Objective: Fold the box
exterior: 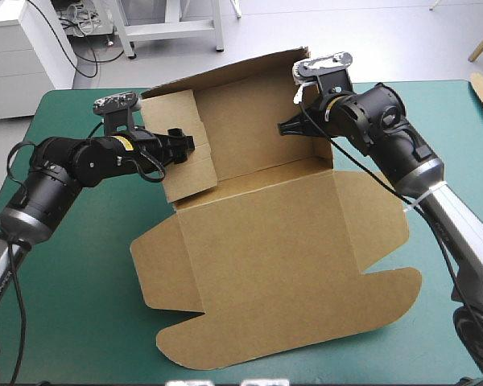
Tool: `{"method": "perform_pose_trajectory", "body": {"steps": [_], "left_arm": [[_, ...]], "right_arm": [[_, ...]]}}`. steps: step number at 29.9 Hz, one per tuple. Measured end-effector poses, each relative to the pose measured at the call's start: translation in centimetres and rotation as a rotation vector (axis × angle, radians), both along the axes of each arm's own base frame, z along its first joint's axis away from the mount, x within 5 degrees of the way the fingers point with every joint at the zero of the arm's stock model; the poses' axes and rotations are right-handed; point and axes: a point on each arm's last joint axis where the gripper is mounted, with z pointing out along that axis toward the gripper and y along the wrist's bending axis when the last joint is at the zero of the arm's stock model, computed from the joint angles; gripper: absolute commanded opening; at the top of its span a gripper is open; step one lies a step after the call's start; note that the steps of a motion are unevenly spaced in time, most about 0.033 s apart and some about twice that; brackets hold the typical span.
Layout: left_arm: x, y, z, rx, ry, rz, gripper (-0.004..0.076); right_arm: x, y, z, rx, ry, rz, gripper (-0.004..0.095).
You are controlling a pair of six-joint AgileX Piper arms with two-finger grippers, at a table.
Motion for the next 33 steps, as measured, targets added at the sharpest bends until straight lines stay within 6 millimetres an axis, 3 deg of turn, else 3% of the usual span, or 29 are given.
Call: {"method": "perform_pose_trajectory", "body": {"steps": [5, 7, 9, 12, 26, 30, 33], "left_arm": [[0.5, -0.2, -0.4, -0.004, 0.004, 0.008, 0.0564], [0.5, -0.2, -0.4, -0.005, 0.003, 0.008, 0.0516], [0.5, -0.2, -0.4, -0.006, 0.0, 0.01, 0.0369], [0.6, -0.2, -0.4, -0.007, -0.005, 0.011, -0.0007], [1.6, -0.2, -0.3, 0.115, 0.002, -0.044, -0.0008], [3.4, -0.8, 0.2, 0.17, 0.075, -0.069, -0.0008], [5.5, -1.7, -0.9, 0.208, 0.163, -0.097, -0.0008]], "right_arm": [[0.0, 0.0, 0.0, 0.001, -0.002, -0.007, 0.0], [0.0, 0.0, 0.0, 0.002, -0.003, -0.012, 0.0], [0.0, -0.1, 0.0, -0.002, -0.007, -0.016, 0.0], [0.0, -0.1, 0.0, -0.001, -0.007, -0.02, 0.0], [-0.2, -0.4, -0.3, 0.001, 0.044, -0.07, 0.0], [-0.4, -0.6, -0.8, 0.003, 0.112, -0.096, 0.0], [0.0, -0.9, -2.3, 0.007, 0.222, -0.123, 0.0]]}}
